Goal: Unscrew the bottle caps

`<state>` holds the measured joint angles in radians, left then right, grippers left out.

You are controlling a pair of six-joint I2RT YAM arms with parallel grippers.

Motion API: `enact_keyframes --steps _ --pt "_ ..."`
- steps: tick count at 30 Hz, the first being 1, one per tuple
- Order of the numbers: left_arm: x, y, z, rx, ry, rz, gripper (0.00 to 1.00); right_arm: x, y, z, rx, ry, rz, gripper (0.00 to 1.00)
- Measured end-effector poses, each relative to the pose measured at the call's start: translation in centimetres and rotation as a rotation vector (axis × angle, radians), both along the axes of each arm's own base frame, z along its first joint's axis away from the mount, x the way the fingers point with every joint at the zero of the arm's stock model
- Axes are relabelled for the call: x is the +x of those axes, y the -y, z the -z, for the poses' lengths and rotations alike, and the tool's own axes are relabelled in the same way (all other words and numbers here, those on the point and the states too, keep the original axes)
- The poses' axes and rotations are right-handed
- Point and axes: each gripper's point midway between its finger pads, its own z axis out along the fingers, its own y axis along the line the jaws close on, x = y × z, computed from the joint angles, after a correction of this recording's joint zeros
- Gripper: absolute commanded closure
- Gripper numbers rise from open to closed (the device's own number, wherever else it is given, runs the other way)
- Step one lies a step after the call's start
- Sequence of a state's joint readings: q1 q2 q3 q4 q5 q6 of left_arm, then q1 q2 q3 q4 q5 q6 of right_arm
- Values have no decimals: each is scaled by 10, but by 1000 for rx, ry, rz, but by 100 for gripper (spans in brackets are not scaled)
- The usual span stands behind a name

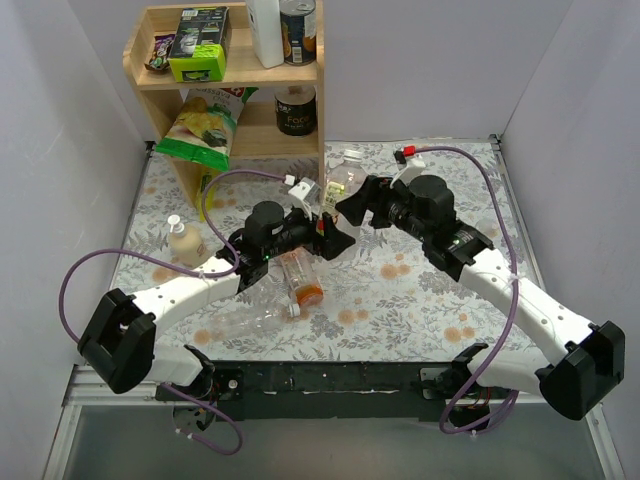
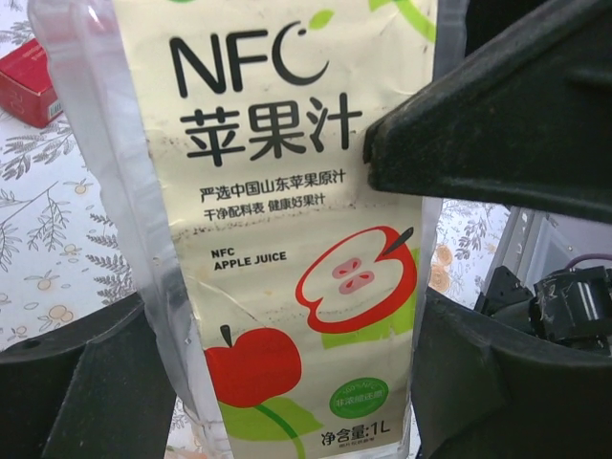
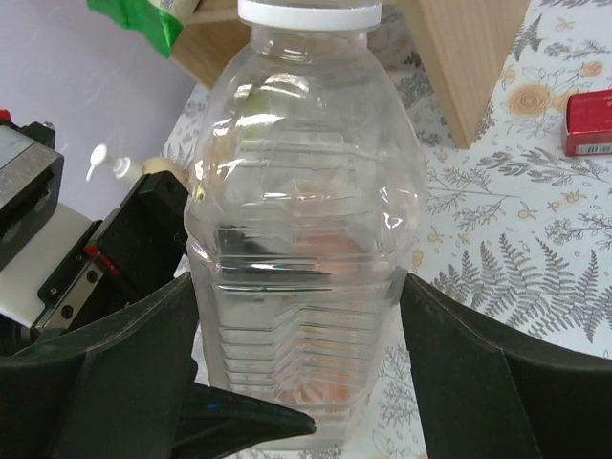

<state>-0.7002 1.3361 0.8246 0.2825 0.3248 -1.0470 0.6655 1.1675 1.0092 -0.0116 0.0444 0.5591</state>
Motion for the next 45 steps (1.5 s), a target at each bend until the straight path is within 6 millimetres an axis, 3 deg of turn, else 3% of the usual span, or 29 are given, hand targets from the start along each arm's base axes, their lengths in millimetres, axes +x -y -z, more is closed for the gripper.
enact_keyframes --steps 12,16,20,23,26,29,35,45 --pt "-6 11 -19 -28 80 57 87 -13 23 -34 -52 -21 -108 15" --pt "-10 6 4 25 11 59 87 6 64 -86 -49 132 48 14" --pt "-13 3 16 53 -24 63 86 -10 91 -135 -16 272 127 16" --pt "-18 6 16 60 -14 88 85 -19 96 -150 12 319 135 17" --pt "-30 13 17 70 16 137 85 -21 91 -149 37 321 112 18" --pt "-47 18 19 81 45 190 85 -14 81 -134 46 280 84 18" --pt "-61 26 16 91 91 240 85 1 70 -89 16 154 75 20" --pt "-63 25 20 106 106 223 86 3 67 -83 29 125 74 23"
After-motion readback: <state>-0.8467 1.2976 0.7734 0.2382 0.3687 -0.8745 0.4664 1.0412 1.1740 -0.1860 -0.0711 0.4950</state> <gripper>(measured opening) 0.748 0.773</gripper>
